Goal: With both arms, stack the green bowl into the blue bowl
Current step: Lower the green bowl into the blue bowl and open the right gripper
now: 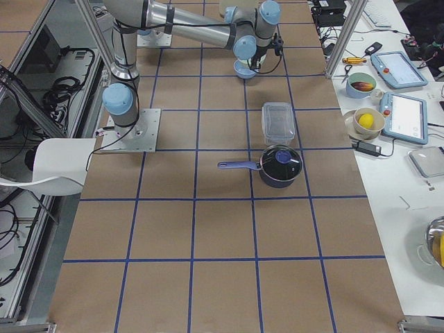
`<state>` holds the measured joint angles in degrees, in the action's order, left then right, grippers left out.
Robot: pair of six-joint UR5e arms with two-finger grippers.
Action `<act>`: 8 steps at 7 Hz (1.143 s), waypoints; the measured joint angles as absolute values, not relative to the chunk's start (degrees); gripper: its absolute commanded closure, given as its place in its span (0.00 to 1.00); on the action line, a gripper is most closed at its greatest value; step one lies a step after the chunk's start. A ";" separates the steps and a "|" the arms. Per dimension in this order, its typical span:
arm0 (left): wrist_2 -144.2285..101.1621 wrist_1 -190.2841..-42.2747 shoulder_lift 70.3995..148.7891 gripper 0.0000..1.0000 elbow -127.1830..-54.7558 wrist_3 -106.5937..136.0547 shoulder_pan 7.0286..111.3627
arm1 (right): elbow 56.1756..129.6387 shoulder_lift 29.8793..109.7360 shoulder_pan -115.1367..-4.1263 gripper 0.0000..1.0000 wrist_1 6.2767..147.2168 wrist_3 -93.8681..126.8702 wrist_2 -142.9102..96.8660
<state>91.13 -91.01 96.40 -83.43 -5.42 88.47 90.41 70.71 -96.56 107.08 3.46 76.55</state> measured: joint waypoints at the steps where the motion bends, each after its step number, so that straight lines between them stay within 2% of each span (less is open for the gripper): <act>1: 91.34 -92.17 93.44 0.00 -84.70 -6.65 88.13 | 90.24 68.12 -100.05 1.00 110.20 7.70 76.54; 4: 89.24 -91.15 90.84 0.00 -86.91 -8.07 87.31 | 90.77 64.49 -102.79 1.00 112.63 11.33 76.66; 5: 88.87 -90.76 90.71 0.00 -86.95 -8.25 87.36 | 90.89 64.26 -102.82 0.97 112.69 11.42 76.89; 6: 89.58 -90.58 90.60 0.00 -87.20 -8.31 87.46 | 91.22 64.17 -102.82 0.06 112.71 11.48 77.12; 7: 90.40 -90.46 91.04 0.00 -87.38 -8.36 87.48 | 91.53 64.16 -102.83 0.00 112.87 11.40 77.16; 8: 90.75 -90.38 91.36 0.00 -87.38 -8.41 87.58 | 91.58 64.24 -102.83 0.00 113.31 11.32 77.13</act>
<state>90.75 -90.38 91.36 -87.38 -8.41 87.58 91.58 64.24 -102.83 113.31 11.32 77.13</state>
